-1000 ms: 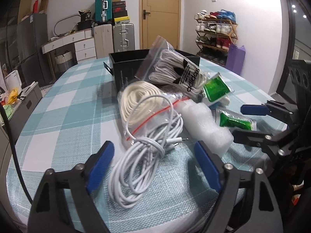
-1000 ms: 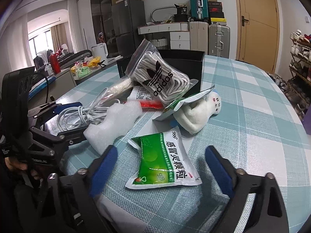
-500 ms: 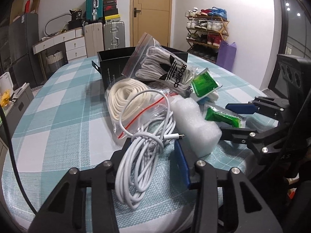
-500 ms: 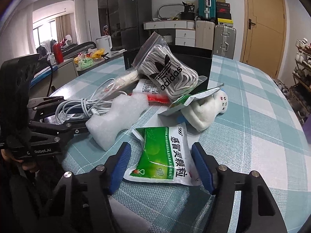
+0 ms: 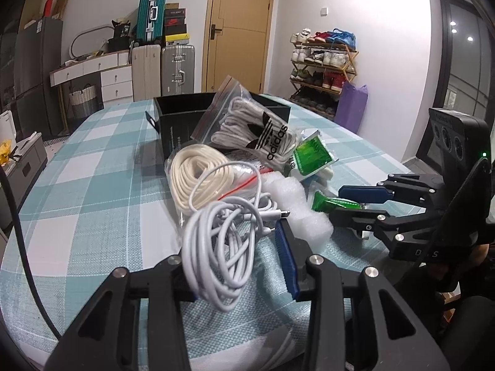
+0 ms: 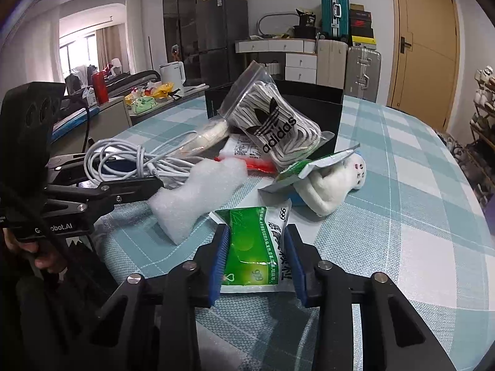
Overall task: Organize soft objects
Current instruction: 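Close left tool on the white cable coil while right tool closes on the green packet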
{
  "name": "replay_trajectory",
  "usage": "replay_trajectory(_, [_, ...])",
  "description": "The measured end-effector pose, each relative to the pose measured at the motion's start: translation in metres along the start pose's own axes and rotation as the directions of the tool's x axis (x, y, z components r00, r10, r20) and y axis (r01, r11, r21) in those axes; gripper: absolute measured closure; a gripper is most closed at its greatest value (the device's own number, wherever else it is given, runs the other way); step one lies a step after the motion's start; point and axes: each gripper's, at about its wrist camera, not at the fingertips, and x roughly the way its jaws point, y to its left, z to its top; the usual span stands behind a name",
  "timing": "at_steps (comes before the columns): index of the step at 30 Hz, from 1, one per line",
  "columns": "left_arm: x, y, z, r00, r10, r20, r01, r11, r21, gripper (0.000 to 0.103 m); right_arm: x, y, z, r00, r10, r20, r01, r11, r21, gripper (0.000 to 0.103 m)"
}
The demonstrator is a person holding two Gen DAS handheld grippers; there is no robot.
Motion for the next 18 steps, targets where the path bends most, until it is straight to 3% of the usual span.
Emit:
replay_trajectory(13, [-0.015, -0.002, 0.006, 0.996, -0.041, 0.077, 0.041, 0.999, -0.005, 0.066, -0.013, -0.001, 0.003, 0.998, 0.015, 0.054, -0.015, 1.000, 0.006, 0.067])
replay_trajectory(14, [-0.016, -0.001, 0.006, 0.996, -0.043, 0.081, 0.044, 0.999, -0.008, 0.066, -0.015, 0.000, 0.003, 0.998, 0.015, 0.059, -0.016, 1.000, 0.005, 0.070])
replay_trajectory(15, [-0.017, -0.001, 0.007, 0.995, -0.045, 0.086, 0.046, 0.999, -0.011, 0.066, -0.016, 0.000, 0.004, 0.998, 0.017, 0.064, -0.017, 1.000, 0.003, 0.082])
replay_trajectory(18, [-0.018, -0.001, 0.009, 0.995, -0.047, 0.092, 0.049, 0.999, -0.015, 0.067, -0.018, 0.001, 0.004, 0.998, 0.006, 0.067, -0.006, 1.000, -0.001, 0.084])
